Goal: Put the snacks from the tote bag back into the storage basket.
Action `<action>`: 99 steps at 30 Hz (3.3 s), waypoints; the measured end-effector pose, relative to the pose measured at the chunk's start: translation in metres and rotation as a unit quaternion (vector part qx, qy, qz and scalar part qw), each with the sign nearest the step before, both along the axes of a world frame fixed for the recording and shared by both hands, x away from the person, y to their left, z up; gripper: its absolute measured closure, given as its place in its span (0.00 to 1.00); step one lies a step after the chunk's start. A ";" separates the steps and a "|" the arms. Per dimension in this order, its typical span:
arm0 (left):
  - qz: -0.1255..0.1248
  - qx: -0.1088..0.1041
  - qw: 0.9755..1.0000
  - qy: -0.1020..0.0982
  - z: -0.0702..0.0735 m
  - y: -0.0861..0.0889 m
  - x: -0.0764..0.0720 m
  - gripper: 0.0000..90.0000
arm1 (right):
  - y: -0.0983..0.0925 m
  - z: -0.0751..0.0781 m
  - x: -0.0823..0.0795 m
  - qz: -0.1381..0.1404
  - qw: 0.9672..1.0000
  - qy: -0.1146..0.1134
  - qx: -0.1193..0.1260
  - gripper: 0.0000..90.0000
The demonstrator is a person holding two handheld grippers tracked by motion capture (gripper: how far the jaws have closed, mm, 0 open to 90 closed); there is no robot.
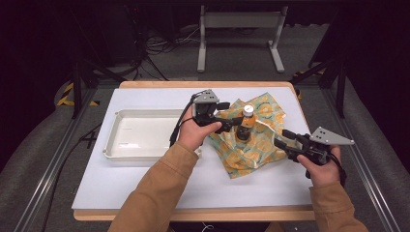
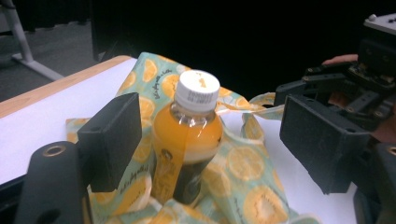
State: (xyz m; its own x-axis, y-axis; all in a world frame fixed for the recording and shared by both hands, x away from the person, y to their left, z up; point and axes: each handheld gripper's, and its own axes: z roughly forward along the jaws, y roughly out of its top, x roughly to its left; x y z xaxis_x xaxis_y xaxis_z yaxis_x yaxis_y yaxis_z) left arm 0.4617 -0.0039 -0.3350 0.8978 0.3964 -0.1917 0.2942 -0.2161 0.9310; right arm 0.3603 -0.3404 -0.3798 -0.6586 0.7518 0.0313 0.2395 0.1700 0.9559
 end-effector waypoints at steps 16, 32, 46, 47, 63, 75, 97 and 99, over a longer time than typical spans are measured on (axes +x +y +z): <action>-0.003 0.026 1.000 -0.015 -0.004 -0.022 0.015 0.24 | -0.003 0.005 -0.011 0.011 0.999 -0.035 0.001 0.33; -0.031 0.032 0.999 -0.023 -0.014 -0.048 0.030 0.34 | -0.001 0.001 -0.006 0.016 0.999 -0.050 -0.008 0.28; -0.036 0.043 0.997 -0.055 -0.019 -0.052 0.031 0.65 | 0.006 -0.002 0.006 0.018 0.999 -0.050 -0.002 0.28; -0.035 0.045 0.997 -0.056 -0.019 -0.053 0.030 0.65 | 0.007 -0.002 0.008 0.018 0.999 -0.050 -0.002 0.28; -0.041 0.024 0.996 -0.069 0.010 -0.047 0.022 0.65 | 0.013 0.002 0.012 0.028 0.998 -0.056 0.001 0.27; -0.056 0.004 0.996 -0.070 0.045 -0.040 0.011 0.65 | 0.012 0.006 0.008 0.030 0.998 -0.051 0.003 0.27; -0.069 -0.018 0.995 -0.076 0.084 -0.014 -0.009 0.65 | 0.009 0.010 0.004 0.034 0.998 -0.050 0.008 0.27; -0.069 -0.015 0.994 -0.078 0.086 -0.010 -0.012 0.65 | 0.008 0.011 0.003 0.034 0.998 -0.050 0.008 0.27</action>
